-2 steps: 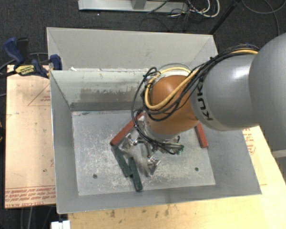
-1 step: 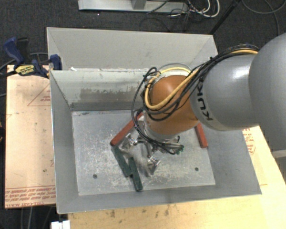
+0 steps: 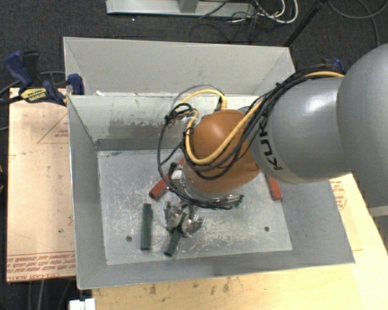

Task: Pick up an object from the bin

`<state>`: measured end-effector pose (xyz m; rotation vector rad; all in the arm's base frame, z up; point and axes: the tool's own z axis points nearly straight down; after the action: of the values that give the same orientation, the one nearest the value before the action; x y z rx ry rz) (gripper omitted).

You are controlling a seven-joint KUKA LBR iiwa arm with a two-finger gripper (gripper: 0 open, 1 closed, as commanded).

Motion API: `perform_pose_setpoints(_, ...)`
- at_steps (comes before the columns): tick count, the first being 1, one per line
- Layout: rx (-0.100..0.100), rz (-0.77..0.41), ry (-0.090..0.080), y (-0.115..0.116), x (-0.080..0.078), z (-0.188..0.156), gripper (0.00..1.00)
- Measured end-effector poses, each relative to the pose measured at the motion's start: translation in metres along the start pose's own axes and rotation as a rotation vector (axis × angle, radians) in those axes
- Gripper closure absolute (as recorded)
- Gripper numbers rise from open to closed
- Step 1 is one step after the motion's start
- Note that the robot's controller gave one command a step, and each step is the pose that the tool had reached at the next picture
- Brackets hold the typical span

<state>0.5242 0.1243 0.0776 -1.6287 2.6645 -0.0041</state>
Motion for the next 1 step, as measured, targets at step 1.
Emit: perform_pose_setpoints(1,0.000,0.000,0.000,0.0000,0.0000,0.0000,1.00)
